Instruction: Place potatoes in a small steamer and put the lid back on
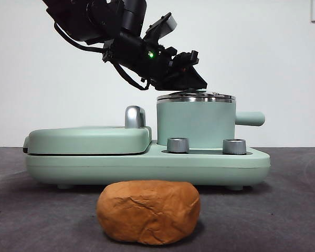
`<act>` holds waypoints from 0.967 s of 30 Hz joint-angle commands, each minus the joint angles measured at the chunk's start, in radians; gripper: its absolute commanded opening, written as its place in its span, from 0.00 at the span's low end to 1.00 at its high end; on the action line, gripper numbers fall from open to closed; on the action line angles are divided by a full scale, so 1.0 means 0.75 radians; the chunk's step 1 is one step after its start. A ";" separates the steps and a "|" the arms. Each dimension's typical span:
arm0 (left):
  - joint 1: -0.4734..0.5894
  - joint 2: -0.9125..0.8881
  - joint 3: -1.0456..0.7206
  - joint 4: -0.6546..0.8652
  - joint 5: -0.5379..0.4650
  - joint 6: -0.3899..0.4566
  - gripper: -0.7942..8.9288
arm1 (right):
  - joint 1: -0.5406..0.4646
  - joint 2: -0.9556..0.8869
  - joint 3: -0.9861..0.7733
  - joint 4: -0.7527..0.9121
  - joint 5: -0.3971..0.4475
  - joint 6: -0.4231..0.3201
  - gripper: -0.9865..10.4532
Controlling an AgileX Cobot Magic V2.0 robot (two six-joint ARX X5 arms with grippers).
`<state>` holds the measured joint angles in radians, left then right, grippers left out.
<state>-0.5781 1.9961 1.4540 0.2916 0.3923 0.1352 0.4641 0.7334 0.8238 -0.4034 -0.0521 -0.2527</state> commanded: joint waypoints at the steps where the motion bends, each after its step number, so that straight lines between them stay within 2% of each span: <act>1: -0.004 0.026 0.025 -0.009 -0.009 -0.032 0.09 | 0.008 0.005 0.021 0.016 0.002 0.023 0.38; 18: -0.004 -0.170 0.035 -0.010 -0.010 -0.025 0.09 | 0.008 0.005 0.021 0.015 0.002 0.023 0.38; 24: -0.004 -0.303 0.035 -0.017 -0.010 -0.025 0.09 | 0.008 0.005 0.021 0.015 0.002 0.023 0.38; 29: 0.010 -0.465 0.035 -0.103 -0.010 -0.021 0.09 | 0.008 0.005 0.021 0.014 0.001 0.023 0.38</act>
<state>-0.5709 1.6753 1.4540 0.1871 0.3847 0.1188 0.4641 0.7334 0.8238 -0.4034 -0.0521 -0.2531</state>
